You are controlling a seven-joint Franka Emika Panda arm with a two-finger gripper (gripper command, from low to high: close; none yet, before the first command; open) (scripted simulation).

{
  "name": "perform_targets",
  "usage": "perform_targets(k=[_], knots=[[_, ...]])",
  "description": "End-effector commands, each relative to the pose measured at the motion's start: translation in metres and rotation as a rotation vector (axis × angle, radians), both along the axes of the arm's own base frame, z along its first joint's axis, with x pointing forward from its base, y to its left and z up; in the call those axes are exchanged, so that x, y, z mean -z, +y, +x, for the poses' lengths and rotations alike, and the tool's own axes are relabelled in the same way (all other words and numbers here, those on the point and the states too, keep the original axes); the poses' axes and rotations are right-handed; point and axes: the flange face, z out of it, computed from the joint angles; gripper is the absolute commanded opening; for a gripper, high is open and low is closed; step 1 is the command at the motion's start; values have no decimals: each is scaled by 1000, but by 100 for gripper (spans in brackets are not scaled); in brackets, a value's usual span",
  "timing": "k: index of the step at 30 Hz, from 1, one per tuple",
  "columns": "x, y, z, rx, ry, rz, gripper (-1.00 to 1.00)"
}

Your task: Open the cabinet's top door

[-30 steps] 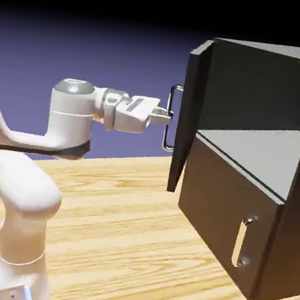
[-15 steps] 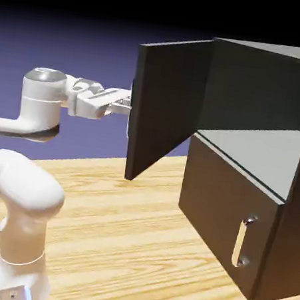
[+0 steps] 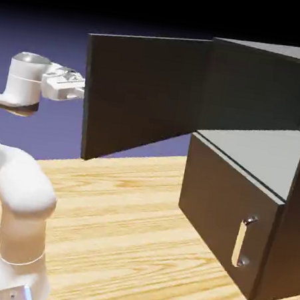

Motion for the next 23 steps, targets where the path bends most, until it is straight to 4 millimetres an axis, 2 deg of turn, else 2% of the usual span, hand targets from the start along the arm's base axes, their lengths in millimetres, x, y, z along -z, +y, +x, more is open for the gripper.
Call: perform_targets(k=[1, 12, 23], knots=[[0, 9, -1, 21, 0, 0, -100], [0, 96, 0, 207, 0, 0, -100], [0, 173, 16, 378, 0, 0, -100]])
